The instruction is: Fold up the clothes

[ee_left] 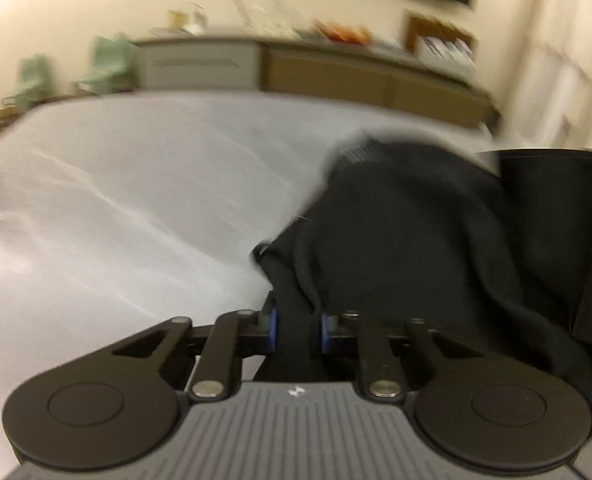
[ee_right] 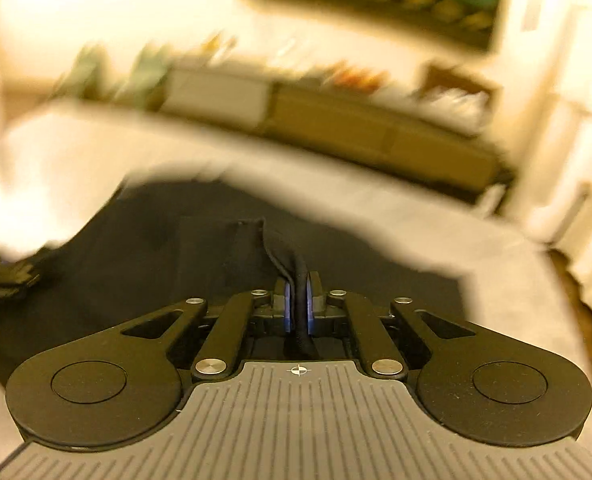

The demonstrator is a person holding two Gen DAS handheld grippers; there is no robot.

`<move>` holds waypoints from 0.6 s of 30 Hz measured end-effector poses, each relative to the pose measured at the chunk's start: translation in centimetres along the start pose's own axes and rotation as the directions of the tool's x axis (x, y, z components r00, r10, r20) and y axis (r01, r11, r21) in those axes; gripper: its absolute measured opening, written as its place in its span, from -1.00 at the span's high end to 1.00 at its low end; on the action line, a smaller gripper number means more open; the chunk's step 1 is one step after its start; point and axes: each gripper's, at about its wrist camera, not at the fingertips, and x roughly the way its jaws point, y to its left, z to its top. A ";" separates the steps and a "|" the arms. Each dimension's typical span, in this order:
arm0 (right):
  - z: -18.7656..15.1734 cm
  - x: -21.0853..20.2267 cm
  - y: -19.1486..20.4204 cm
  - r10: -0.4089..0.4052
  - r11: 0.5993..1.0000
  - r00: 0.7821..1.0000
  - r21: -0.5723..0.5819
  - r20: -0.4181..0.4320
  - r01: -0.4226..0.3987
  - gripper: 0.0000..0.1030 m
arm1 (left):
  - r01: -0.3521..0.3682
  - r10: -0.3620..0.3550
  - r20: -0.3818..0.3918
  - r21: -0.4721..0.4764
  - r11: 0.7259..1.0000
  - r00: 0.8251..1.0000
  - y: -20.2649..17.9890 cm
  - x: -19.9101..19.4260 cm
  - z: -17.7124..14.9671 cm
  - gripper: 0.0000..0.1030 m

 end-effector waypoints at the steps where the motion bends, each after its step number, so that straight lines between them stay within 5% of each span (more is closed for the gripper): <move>1: 0.0 -0.9 -2.0 -0.035 0.999 0.999 0.042 0.014 0.034 0.88 | -0.022 0.023 0.040 -0.041 0.999 0.999 1.6 -1.4 1.0 0.69; 6: -4.0 -2.8 -10.0 -0.169 0.961 0.983 0.209 -0.076 0.182 0.88 | -0.129 0.174 0.188 -0.227 0.965 0.967 9.4 -9.1 3.6 0.69; 8: -5.5 -3.5 -13.1 -0.217 0.932 0.969 0.270 -0.118 0.242 0.87 | -0.203 0.248 0.178 -0.237 0.950 0.952 10.8 -10.1 3.4 0.68; 11: -7.9 -4.6 -17.9 -0.282 0.875 0.941 0.353 -0.186 0.332 0.73 | -0.194 0.210 0.073 -0.184 0.964 0.975 11.4 -9.2 2.0 0.58; 13: -9.8 -4.2 -17.3 -0.268 0.877 0.939 0.348 -0.214 0.330 0.32 | -0.188 0.196 0.043 -0.141 0.972 0.980 10.9 -9.1 0.9 0.42; 16: -11.6 -4.8 -13.9 -0.220 0.910 0.957 0.314 -0.189 0.272 -0.13 | -0.186 0.191 0.037 -0.108 0.977 0.981 10.2 -9.6 -0.3 -0.10; 18: -10.7 -5.3 -11.0 -0.165 0.941 0.975 0.274 -0.150 0.201 -0.18 | -0.182 0.187 0.042 -0.098 0.978 0.982 9.6 -9.9 -0.7 -0.27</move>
